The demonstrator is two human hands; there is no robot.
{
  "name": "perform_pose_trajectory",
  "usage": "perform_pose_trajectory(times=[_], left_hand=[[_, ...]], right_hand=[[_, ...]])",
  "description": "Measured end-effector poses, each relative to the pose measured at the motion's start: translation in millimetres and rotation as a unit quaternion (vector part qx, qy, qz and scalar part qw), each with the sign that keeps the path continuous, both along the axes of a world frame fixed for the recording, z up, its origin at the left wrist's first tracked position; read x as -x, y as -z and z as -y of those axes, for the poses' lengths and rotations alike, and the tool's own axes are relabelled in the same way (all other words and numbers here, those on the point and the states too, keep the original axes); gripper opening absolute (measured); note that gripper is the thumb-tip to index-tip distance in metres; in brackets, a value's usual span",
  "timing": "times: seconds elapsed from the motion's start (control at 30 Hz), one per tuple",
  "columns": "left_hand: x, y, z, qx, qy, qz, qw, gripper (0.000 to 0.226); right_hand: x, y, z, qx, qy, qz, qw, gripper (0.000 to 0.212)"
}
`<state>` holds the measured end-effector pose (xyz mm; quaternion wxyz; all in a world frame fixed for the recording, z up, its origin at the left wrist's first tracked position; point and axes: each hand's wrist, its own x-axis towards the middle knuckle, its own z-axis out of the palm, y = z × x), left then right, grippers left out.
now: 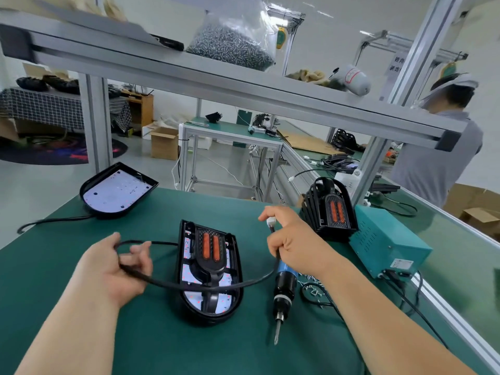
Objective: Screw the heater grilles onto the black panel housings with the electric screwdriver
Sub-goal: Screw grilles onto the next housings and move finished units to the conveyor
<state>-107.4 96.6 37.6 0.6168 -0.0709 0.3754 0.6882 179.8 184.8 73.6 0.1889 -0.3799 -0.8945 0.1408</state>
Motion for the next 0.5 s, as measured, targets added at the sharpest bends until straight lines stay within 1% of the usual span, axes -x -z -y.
perform_pose_trajectory(times=[0.03,0.07,0.13,0.2,0.27,0.3,0.37,0.4,0.43,0.5], left_hand=[[-3,-2,-1,0.015,0.025,-0.074,0.997,0.051],[-6,-4,-3,0.029,0.052,-0.158,0.986,0.048],[-13,-4,-4,0.063,0.105,-0.31,0.943,0.042],[-19,0,-4,0.096,0.148,-0.416,0.892,0.034],[-22,6,-3,0.112,0.176,-0.477,0.854,0.026],[-23,9,-4,0.111,0.186,-0.492,0.843,0.026],[-26,10,-6,0.094,0.189,-0.502,0.839,0.024],[-29,10,-7,0.09,0.187,-0.507,0.837,0.016],[-32,8,-8,0.094,0.194,-0.52,0.826,0.018],[-37,8,-11,0.103,0.221,-0.569,0.786,0.046]], right_hand=[[2,1,0,-0.013,0.01,0.0,1.0,0.043],[5,3,-2,-0.033,0.031,0.001,0.999,0.043],[13,3,-6,-0.07,0.098,0.008,0.993,0.042],[20,3,-10,-0.055,0.145,0.048,0.987,0.042],[28,4,-14,-0.008,0.162,0.101,0.982,0.044],[32,5,-16,0.028,0.171,0.107,0.979,0.045],[39,9,-20,0.104,0.198,0.08,0.971,0.039],[42,12,-21,0.132,0.21,0.052,0.967,0.033],[44,14,-21,0.139,0.218,0.027,0.966,0.029],[50,18,-20,0.133,0.233,0.007,0.963,0.024]])
